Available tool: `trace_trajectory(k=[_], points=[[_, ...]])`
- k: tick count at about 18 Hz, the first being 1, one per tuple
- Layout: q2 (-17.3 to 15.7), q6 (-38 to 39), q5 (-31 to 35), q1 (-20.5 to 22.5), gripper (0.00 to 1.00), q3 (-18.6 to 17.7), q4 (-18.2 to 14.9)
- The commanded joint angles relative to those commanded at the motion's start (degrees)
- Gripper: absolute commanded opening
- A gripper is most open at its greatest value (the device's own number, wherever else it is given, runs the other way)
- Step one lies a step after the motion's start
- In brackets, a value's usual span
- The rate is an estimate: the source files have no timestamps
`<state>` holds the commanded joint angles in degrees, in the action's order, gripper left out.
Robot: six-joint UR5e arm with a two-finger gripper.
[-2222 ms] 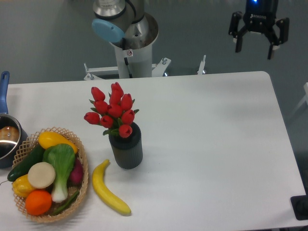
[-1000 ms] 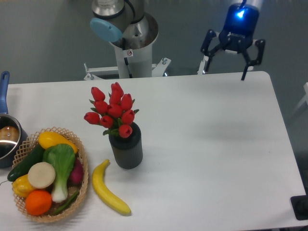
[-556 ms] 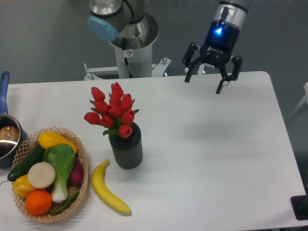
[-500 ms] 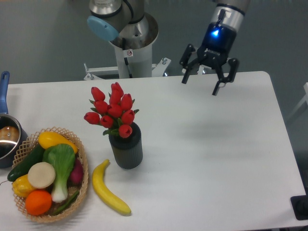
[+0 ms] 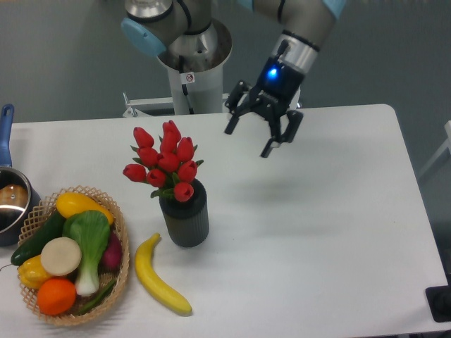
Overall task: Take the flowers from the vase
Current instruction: 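Move the open gripper toward the red tulips in the black vase, then lower the gripper around the tulip stems and close it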
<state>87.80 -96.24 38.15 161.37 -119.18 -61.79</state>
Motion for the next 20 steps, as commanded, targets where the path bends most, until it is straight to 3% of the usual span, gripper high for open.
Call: trace_trajectory(k=[6,11,16,20], points=[[0.2,0.4,-0.4,-2.7,1.0,0.0,0.2],[2.5,0.3,-0.5,-4.7,1.0,0.2,0.5],[4.7,1.2,-0.6,-6.9,1.0,0.6,3.8],[6.2,1.5,-0.6,-8.2,1.0,1.7,3.8]])
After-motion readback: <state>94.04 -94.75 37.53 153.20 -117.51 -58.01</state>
